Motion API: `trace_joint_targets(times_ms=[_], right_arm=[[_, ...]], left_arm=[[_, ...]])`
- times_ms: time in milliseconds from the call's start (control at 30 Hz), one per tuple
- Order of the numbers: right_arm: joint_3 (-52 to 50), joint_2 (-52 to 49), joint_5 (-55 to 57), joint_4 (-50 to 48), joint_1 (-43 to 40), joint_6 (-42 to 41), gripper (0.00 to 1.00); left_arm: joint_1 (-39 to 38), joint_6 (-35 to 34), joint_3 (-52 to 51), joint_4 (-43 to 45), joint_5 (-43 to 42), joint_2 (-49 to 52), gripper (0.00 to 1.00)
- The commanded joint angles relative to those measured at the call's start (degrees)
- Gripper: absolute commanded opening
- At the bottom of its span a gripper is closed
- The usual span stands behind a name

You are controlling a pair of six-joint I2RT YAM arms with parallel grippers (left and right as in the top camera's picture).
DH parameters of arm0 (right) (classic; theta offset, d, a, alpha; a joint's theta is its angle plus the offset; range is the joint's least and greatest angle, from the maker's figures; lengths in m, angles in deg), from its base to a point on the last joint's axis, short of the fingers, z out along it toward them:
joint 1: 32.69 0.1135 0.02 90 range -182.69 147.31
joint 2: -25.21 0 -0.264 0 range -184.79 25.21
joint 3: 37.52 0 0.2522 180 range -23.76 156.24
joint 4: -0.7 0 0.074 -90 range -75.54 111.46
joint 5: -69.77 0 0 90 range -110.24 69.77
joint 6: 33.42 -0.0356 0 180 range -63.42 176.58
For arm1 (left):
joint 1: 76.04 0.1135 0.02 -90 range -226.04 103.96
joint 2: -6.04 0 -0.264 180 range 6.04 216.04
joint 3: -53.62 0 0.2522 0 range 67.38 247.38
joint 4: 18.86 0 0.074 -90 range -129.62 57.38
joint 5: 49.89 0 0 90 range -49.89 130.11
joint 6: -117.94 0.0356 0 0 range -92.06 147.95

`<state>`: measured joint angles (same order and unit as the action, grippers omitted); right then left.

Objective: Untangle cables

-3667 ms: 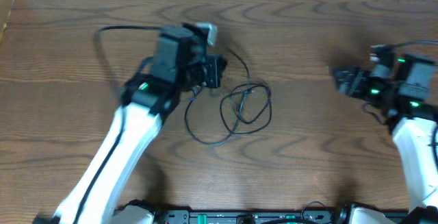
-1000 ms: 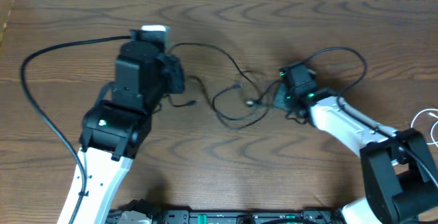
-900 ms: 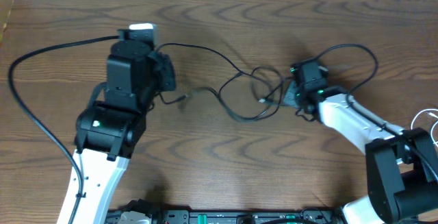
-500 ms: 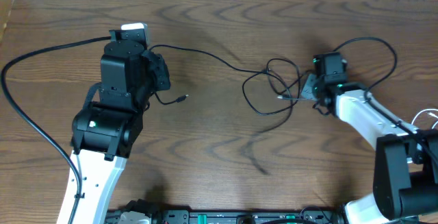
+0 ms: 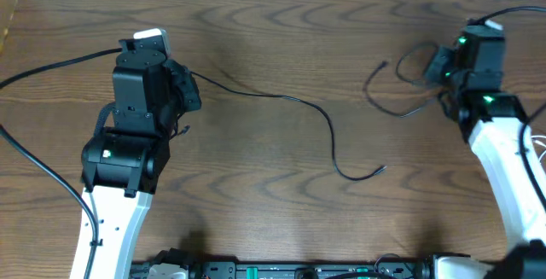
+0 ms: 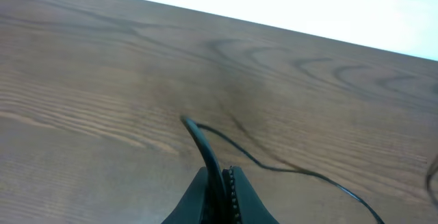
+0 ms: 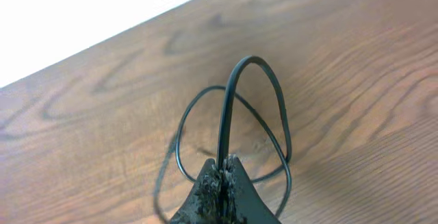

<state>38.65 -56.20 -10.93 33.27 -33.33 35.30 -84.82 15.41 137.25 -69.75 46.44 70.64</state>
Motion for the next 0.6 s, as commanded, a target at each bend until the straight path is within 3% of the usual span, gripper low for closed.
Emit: trace_joint_targets(times_ms=[0, 300, 567], right_arm=[[0.92, 2.49, 0.66, 0.2, -0.28, 4.35, 0.01], [0.92, 3.13, -5.05, 8.33, -0.28, 13.27, 0.01], [5.22, 3.13, 0.81, 20.76, -2.95, 17.55, 0.01]], left_arm=[[0.24, -2.86, -0.55, -0.94, -0.63, -0.55, 0.07], [0.17, -2.82, -1.27, -5.35, -14.67, 2.05, 0.07], [-2.49, -2.82, -1.29, -8.52, -16.24, 9.09, 0.07]])
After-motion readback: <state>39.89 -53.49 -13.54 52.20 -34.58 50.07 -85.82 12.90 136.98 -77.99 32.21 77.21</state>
